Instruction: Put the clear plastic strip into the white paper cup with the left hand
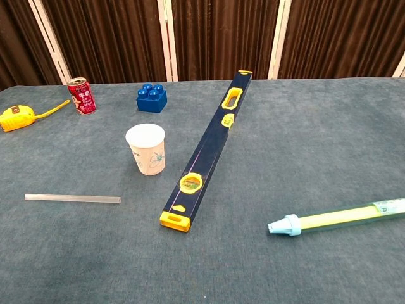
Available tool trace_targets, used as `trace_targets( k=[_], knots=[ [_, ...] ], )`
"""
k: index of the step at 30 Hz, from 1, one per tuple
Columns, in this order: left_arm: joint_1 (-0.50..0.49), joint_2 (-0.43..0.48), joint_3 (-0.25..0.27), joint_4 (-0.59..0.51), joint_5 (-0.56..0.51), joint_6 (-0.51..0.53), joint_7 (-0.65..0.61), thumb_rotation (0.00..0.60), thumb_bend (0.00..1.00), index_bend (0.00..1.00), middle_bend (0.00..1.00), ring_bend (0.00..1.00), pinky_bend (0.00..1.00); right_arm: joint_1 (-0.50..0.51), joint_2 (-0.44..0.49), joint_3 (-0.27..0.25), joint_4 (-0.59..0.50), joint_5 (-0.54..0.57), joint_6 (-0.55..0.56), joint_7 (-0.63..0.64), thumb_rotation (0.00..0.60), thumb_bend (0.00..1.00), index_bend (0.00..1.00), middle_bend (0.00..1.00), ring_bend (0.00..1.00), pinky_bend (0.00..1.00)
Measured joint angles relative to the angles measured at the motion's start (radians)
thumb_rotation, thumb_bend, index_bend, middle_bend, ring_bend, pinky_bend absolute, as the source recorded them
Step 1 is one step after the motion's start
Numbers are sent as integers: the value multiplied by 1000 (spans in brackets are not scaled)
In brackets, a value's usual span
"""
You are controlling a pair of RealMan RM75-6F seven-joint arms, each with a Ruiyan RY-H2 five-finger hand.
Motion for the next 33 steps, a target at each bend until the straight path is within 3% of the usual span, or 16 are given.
trace_targets(
  k=[6,10,21,25,33],
  knots=[
    [-8,-5,-3,-4,-2,-10,5,600,148,241,4,0,8,-2,2,-1,1,4,-2,12,600,152,44,0,0,0],
    [-19,-10,-10,-16,-16,-32,10,600,180,372,59,0,34,-3,1,-2,2,-2,2,10,600,152,44,0,0,0],
    [-105,-58,-55,-71,-181,-195,160,600,265,472,76,0,35,-2,2,-3,3,-2,-1,20,600,153,44,0,0,0],
    [-151,-126,-73,-65,-254,-250,247,600,335,495,77,0,35,0,4,-3,2,-2,-4,24,600,153,44,0,0,0],
    [-231,-251,-98,-12,-357,-325,351,600,340,505,77,0,35,2,6,-3,2,0,-11,33,600,152,44,0,0,0]
  ],
)
